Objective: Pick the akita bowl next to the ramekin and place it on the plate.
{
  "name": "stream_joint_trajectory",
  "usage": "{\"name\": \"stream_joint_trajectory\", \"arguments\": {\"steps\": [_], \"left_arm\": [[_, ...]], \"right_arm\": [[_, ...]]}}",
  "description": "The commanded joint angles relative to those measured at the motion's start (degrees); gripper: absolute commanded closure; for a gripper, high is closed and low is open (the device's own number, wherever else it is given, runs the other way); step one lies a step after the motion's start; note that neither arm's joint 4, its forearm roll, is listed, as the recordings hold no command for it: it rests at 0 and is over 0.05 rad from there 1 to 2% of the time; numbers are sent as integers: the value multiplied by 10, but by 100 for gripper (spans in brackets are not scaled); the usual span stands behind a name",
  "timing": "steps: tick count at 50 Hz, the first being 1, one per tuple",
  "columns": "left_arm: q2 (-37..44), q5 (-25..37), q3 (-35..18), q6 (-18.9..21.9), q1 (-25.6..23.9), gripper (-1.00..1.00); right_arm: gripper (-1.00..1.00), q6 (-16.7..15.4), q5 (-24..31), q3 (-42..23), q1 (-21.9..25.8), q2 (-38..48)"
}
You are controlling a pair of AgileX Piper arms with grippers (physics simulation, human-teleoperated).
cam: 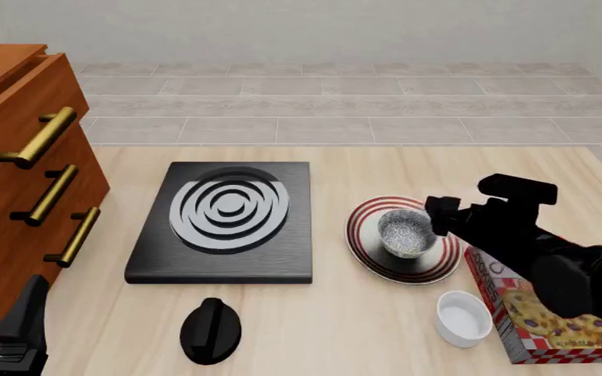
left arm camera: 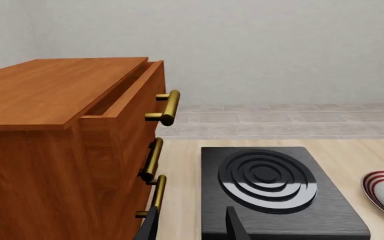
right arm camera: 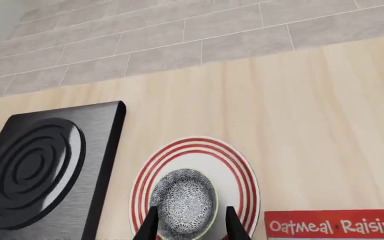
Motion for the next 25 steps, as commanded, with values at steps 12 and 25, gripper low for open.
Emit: {"name": "stream_joint_trajectory", "arguments": {"steps": [12,25], "left_arm": [[0,0,0,0,0,-100],[0,0,0,0,0,-100]], "right_arm": [[-100,-1,57,10,-6,-88],[-100,1,78,19,-16,-125]]}}
